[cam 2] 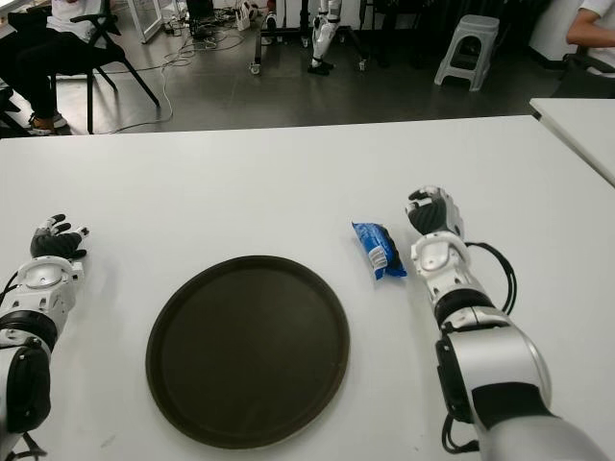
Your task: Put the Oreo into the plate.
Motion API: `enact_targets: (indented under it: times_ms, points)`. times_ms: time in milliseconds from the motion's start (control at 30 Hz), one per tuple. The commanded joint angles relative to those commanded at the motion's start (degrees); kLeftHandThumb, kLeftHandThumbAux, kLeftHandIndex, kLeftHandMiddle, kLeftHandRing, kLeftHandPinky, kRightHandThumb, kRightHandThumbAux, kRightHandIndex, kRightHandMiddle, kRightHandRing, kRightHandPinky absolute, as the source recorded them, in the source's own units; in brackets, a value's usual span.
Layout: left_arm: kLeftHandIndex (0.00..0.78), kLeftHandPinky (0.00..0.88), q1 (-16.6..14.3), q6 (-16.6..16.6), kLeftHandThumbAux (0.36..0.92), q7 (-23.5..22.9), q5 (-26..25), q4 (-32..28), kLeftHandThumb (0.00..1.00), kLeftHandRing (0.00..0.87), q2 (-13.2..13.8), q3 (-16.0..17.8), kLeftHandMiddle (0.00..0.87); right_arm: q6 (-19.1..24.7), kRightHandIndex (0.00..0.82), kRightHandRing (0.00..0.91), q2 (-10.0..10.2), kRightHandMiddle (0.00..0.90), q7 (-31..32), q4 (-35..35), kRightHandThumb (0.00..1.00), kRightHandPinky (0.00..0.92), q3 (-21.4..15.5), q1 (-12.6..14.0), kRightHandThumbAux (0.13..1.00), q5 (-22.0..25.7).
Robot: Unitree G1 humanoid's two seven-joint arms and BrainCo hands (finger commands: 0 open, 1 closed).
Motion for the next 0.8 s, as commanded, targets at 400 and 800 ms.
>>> enact_targets:
  times_ms: [400,800]
  points:
    - [0.174,0.216,0.09,-0.38,0.75,-0.42,0.31,0.04,0.178,0.184,0.11,-0.48,0.161,7.47,0.005,0.09,-2.61,0.078,6.79,-2.42,0.016,0.104,12.91,-4.11,0.589,-10.75]
    - [0.179,0.212,-0.02,-0.23,0.767,-0.62,-0.16,0.19,0.181,0.181,0.04,-0.36,0.162,11.46,0.0,0.116,-3.82,0.062,14.78,-8.1,0.0,0.162,19.43,-5.63,0.496,-15.28]
